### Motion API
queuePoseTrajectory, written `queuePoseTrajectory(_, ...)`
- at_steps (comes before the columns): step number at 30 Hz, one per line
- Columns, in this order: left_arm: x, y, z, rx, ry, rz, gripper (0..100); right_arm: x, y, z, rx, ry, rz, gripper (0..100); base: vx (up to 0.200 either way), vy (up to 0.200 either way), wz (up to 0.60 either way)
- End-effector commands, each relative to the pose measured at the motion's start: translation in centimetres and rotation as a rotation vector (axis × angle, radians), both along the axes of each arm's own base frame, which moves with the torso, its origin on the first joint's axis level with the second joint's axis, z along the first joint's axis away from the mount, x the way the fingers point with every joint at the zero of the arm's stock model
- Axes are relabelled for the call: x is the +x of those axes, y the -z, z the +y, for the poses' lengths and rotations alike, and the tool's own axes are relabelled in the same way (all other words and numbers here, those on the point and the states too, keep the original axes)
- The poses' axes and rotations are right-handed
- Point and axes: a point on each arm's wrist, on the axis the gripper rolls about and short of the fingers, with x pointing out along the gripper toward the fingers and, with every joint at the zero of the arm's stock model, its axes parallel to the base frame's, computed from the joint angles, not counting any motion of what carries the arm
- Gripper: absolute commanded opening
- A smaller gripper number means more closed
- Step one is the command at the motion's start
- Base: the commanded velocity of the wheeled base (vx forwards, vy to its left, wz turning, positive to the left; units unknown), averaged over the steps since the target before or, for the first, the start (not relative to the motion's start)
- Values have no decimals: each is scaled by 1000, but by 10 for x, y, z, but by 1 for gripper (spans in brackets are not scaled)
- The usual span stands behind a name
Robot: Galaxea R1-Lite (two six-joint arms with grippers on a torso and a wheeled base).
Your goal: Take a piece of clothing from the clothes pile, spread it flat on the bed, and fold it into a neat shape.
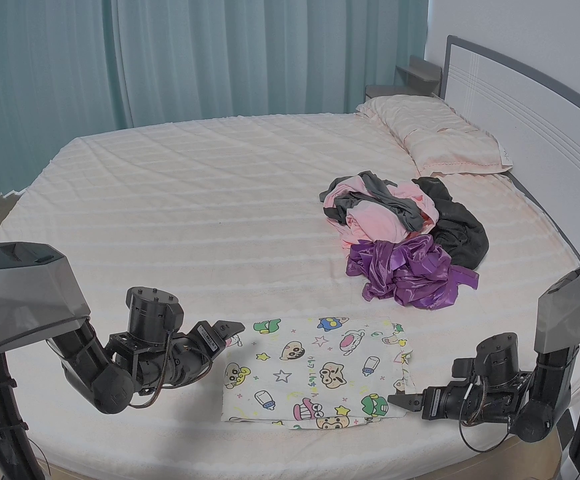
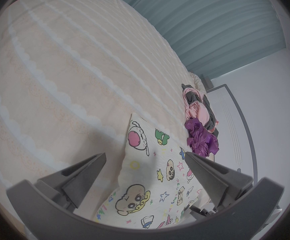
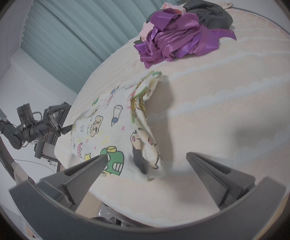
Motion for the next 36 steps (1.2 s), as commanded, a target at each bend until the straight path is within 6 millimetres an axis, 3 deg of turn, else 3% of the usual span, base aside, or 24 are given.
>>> queuePoseTrajectory(1, 2, -1, -1, -4, 1, -7, 100, -3, 8, 6, -10, -31, 19, 100, 0, 0, 0)
queuePoseTrajectory(3, 2, -1, -1, -5, 1, -8, 100, -3, 9, 7, -4, -34, 5, 100, 0, 0, 0)
queuePoseTrajectory(4, 2, -1, -1, -4, 1, -7, 100, -2, 10, 7, -1, -36, -1, 0, 0, 0, 0)
queuePoseTrajectory(27, 5, -7, -6, -13, 11, -37, 100, -19, 12, -3, -86, -84, 26, 0, 0, 0, 0)
queuePoseTrajectory(28, 5, -8, -8, -15, 15, -39, 100, -19, 12, -3, -89, -86, 26, 100, 0, 0, 0)
queuePoseTrajectory(36, 1, -18, -24, -70, 26, -89, 100, -18, 11, -3, -91, -86, 3, 100, 0, 0, 0)
